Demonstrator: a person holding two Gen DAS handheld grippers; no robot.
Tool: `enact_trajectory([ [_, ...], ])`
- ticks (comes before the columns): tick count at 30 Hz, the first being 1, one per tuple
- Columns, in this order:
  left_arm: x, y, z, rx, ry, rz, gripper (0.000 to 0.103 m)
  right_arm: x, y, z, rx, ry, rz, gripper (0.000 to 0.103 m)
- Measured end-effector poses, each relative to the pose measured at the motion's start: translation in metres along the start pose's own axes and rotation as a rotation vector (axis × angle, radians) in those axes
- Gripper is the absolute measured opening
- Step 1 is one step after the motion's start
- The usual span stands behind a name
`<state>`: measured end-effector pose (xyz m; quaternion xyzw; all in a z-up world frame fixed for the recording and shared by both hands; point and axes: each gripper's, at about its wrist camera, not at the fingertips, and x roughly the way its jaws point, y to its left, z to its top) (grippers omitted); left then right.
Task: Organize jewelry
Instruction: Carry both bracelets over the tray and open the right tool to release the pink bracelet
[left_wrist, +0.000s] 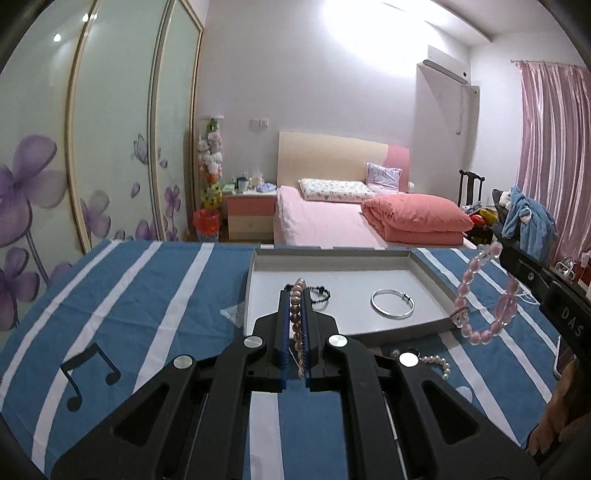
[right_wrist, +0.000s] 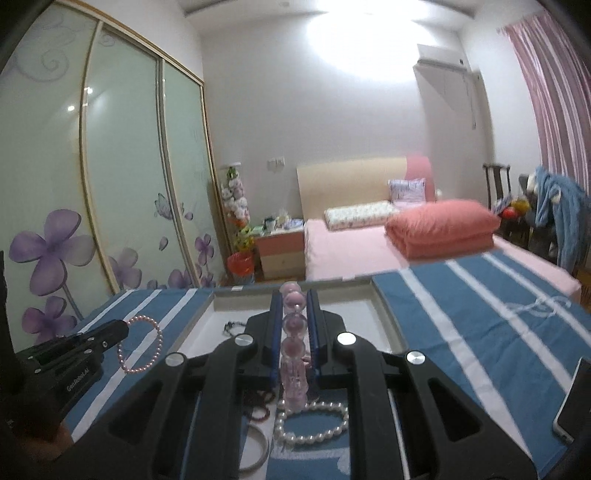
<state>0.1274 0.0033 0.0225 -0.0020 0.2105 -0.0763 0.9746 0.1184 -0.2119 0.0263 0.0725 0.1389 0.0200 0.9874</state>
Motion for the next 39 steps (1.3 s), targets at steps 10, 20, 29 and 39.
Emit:
enact_trajectory([
  [10,0.005,-0.014,0.014,0.030,-0.068,0.009,0.006,0.004,0.007,0.013,-0.021,-0.069,-0.005,0.014],
  [20,0.023,-0.021,0.026,0.034,-0.090,0.014,0.006,0.024,-0.003,0.021,-0.011,-0.072,-0.024,0.014],
  [29,0.057,-0.025,0.033,0.021,-0.069,-0.010,0.006,0.061,-0.010,0.026,-0.003,-0.045,-0.034,0.014],
  [39,0.100,-0.024,0.032,0.018,-0.003,-0.041,0.006,0.115,-0.018,0.023,0.017,0.047,-0.025,0.014],
])
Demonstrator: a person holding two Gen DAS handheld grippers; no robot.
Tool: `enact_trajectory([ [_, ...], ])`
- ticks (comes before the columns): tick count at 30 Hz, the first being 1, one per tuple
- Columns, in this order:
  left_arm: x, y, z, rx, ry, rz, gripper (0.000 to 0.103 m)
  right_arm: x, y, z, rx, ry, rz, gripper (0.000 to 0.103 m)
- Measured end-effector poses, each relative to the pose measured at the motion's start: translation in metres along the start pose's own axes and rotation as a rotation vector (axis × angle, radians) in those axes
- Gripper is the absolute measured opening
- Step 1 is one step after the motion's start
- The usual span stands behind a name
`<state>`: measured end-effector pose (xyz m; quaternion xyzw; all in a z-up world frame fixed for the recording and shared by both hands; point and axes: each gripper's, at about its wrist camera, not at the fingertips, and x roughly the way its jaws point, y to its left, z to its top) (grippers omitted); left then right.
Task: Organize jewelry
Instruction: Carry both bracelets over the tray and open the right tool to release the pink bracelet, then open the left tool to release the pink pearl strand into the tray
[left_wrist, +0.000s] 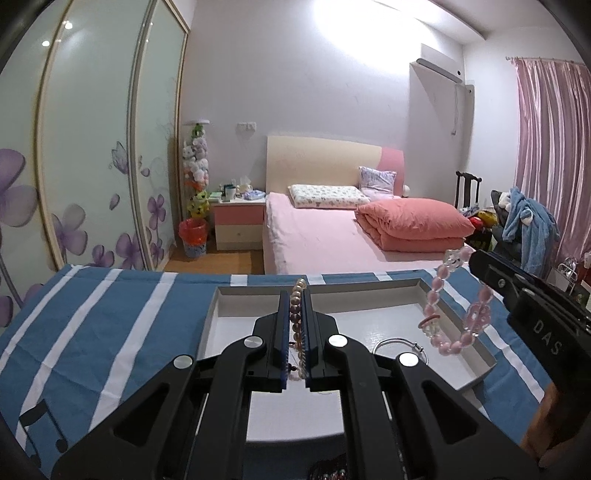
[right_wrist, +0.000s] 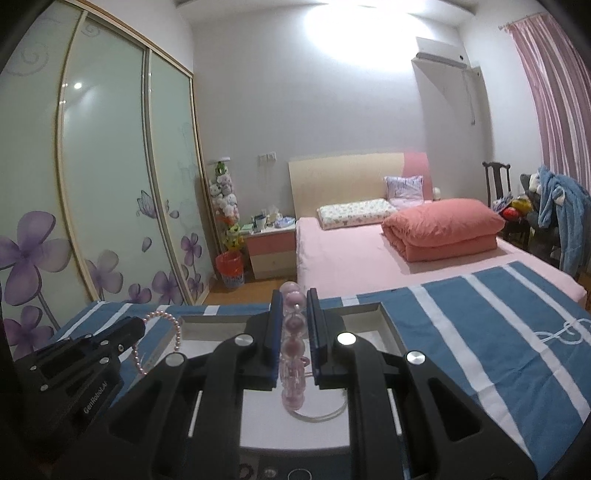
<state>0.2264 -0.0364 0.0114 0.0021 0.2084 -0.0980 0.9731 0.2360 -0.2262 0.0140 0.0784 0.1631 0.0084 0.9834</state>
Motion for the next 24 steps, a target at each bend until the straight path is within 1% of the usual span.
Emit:
enact_trajectory([
  [5,0.019,-0.004,-0.005,0.005,0.037,-0.017,0.006,0.026,-0.002,-0.004,0.018,0.059,0.013,0.014],
  [12,0.041,0.000,-0.009,-0.021,0.098,-0.035,0.007,0.057,-0.007,-0.009,0.053,0.145,0.039,0.015],
  [13,0.042,0.002,-0.009,-0.032,0.101,-0.039,0.007,0.058,-0.008,-0.010,0.057,0.145,0.034,0.015],
  [16,0.042,0.007,-0.008,-0.050,0.105,-0.040,0.007,0.056,-0.012,-0.009,0.062,0.142,0.029,0.023],
  [24,0.025,0.023,-0.001,-0.081,0.079,-0.022,0.007,0.038,-0.020,-0.007,0.086,0.126,0.016,0.023],
])
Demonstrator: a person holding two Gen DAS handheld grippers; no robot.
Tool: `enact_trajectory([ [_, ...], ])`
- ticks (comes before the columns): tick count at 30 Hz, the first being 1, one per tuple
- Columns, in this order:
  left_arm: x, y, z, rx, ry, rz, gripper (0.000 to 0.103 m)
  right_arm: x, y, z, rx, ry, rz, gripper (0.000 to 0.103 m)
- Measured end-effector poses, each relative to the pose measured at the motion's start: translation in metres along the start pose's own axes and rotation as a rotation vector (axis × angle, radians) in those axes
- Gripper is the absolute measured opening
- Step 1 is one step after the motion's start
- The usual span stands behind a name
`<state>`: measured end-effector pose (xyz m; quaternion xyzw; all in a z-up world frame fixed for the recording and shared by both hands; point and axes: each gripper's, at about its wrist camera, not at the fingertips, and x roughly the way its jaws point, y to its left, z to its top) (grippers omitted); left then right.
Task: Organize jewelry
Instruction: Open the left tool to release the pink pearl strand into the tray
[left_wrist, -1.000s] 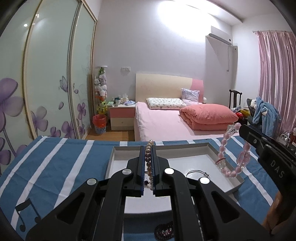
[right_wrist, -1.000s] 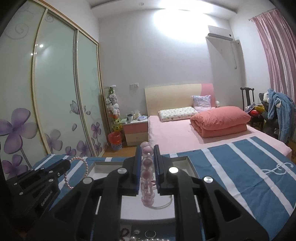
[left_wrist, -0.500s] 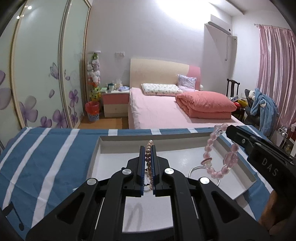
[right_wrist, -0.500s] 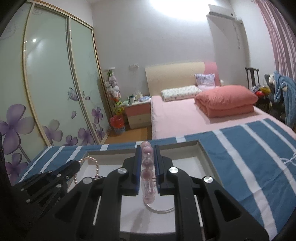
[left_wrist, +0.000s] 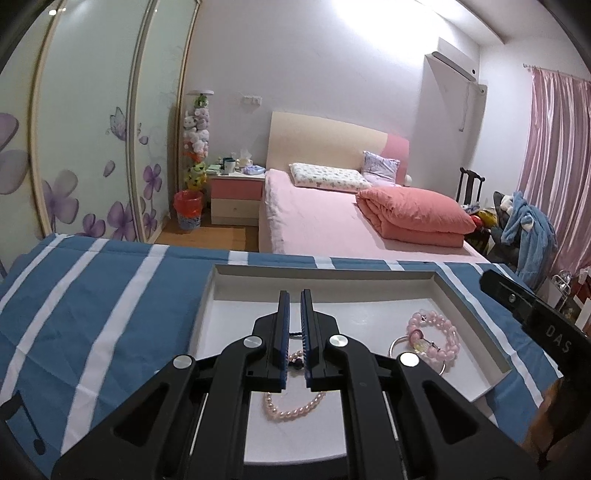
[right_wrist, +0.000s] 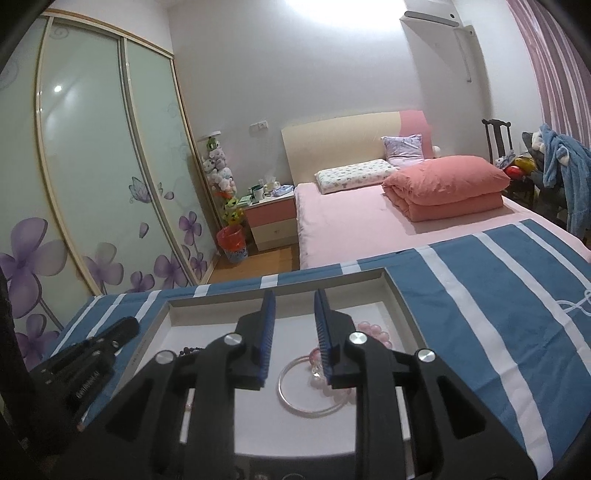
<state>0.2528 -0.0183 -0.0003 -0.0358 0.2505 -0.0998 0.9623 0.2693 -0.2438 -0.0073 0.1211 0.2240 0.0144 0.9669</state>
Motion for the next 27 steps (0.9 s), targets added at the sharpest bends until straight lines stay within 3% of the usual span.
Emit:
enact_trajectory([
  [13,-0.035,0.008,-0.017,0.005,0.018,-0.010,0.008,-0.035,-0.003,-0.012,-0.012,0.013,-0.004,0.023],
  [23,-0.064,0.017,-0.044,-0.002,0.066,-0.040,0.014,-0.056,-0.019,-0.052,-0.022,0.139,-0.028,0.023],
  [27,-0.072,0.021,-0.049,-0.012,0.067,-0.030,0.026,-0.056,-0.027,-0.071,-0.026,0.248,-0.024,0.023],
])
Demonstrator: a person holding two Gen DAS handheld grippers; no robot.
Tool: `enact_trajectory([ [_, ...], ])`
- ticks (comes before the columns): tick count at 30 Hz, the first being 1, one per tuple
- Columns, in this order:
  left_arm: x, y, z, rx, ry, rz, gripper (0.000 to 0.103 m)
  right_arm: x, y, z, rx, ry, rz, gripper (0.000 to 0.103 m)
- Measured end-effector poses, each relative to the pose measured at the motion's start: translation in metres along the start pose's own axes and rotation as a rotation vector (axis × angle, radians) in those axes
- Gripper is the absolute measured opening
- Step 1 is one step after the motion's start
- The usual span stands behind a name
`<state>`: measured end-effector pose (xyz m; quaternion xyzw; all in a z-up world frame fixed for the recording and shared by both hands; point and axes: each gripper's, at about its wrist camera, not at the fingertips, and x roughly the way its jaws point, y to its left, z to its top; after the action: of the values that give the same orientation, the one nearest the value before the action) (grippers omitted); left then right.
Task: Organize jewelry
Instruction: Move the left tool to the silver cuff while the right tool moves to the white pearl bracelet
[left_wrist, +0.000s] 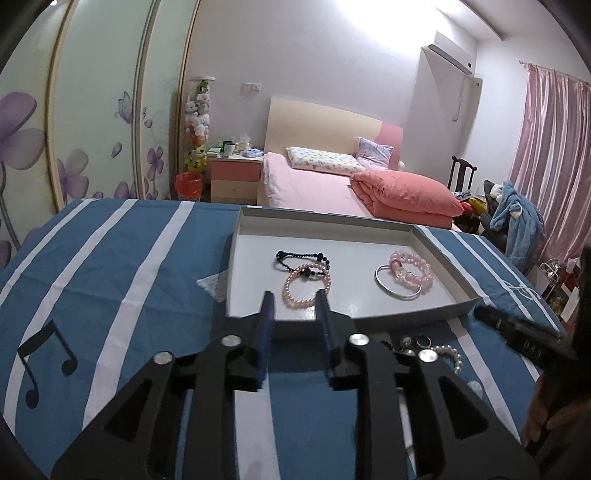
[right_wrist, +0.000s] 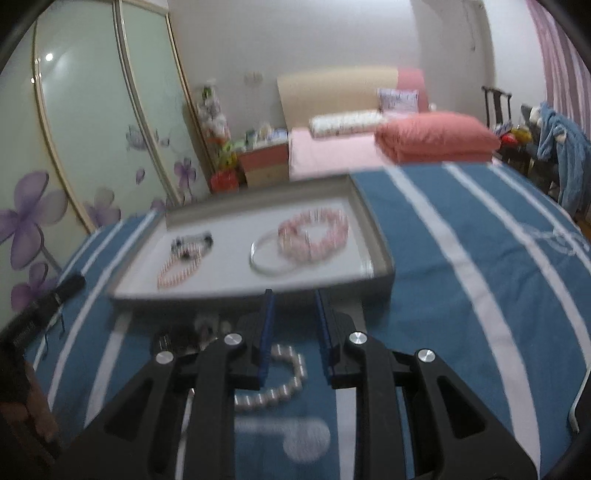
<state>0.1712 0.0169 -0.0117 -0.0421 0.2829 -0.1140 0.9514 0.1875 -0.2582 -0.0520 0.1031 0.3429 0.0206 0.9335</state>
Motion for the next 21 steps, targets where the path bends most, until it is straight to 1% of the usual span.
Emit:
enact_trajectory([
  [3,-0.003,-0.001,-0.005,-0.001,0.009,-0.010,0.028,0.008,0.000,-0.013,-0.009,0.072,0.003,0.023],
  [9,-0.003,-0.010,-0.016,0.013,0.044,-0.037,0.037,0.022,0.008,-0.025,-0.053,0.168,-0.011,0.023],
  [11,-0.003,-0.014,-0.019,0.016,0.058,-0.049,0.043,0.025,0.010,-0.028,-0.064,0.185,-0.015,0.023],
  [13,-0.004,-0.018,-0.024,0.017,0.071,-0.063,0.051,0.027,0.011,-0.030,-0.076,0.200,-0.022,0.022],
  [15,-0.003,-0.024,-0.028,0.022,0.089,-0.075,0.055,0.027,0.015,-0.032,-0.120,0.192,-0.049,0.017],
  [16,-0.003,-0.026,-0.030,0.027,0.099,-0.082,0.058,0.027,0.015,-0.032,-0.132,0.192,-0.065,0.012],
  [18,0.000,-0.032,-0.034,0.036,0.127,-0.094,0.062,0.026,0.012,-0.032,-0.127,0.193,-0.072,0.011],
  [20,0.002,-0.037,-0.040,0.048,0.159,-0.099,0.069,0.025,0.005,-0.031,-0.111,0.191,-0.083,0.010],
  [21,0.003,-0.040,-0.043,0.057,0.177,-0.099,0.074,0.024,0.002,-0.030,-0.100,0.190,-0.088,0.010],
])
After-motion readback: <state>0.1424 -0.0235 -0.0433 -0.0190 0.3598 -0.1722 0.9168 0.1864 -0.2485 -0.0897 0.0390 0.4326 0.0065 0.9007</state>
